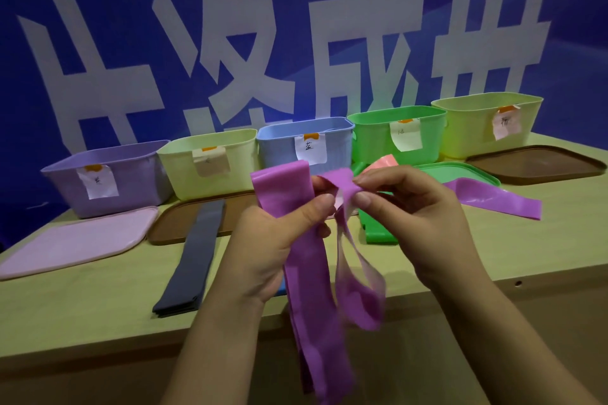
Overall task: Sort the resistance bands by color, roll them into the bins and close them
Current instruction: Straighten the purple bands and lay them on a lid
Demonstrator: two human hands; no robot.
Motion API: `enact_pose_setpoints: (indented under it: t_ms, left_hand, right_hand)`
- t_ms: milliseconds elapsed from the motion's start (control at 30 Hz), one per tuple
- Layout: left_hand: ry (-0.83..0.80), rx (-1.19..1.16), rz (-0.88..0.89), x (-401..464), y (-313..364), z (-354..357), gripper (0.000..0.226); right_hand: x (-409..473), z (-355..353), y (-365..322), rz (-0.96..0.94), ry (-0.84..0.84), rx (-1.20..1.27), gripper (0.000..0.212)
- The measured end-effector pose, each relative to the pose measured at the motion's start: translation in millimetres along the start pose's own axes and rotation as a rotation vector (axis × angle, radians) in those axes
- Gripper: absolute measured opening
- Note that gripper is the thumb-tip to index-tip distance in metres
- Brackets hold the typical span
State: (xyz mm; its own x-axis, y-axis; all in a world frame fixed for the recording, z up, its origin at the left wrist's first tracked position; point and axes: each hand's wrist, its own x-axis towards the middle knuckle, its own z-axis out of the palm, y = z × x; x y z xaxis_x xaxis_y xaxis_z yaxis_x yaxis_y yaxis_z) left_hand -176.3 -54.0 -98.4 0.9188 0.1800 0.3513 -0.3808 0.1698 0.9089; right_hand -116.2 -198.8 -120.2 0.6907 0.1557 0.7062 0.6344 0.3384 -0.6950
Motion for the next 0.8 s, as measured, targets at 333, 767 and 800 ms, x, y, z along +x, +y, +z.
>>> enact_pose_setpoints:
  t_ms: [333, 767, 800]
  left_hand:
    - [0.018, 0.175, 0.008, -8, 3, 2, 0.015]
    - [-0.149, 0.368, 0.178, -7, 4, 1, 0.023]
    - [-0.124, 0.392, 0.183, -7, 4, 1, 0.022]
  right_hand:
    - [-6, 7, -2, 0.028, -0.078, 0.069, 0.023]
    - [-15, 9, 6, -0.066, 0.009, -0.039, 0.012]
    - [-16, 9, 6, -0.062, 0.016, -0.037, 0.012]
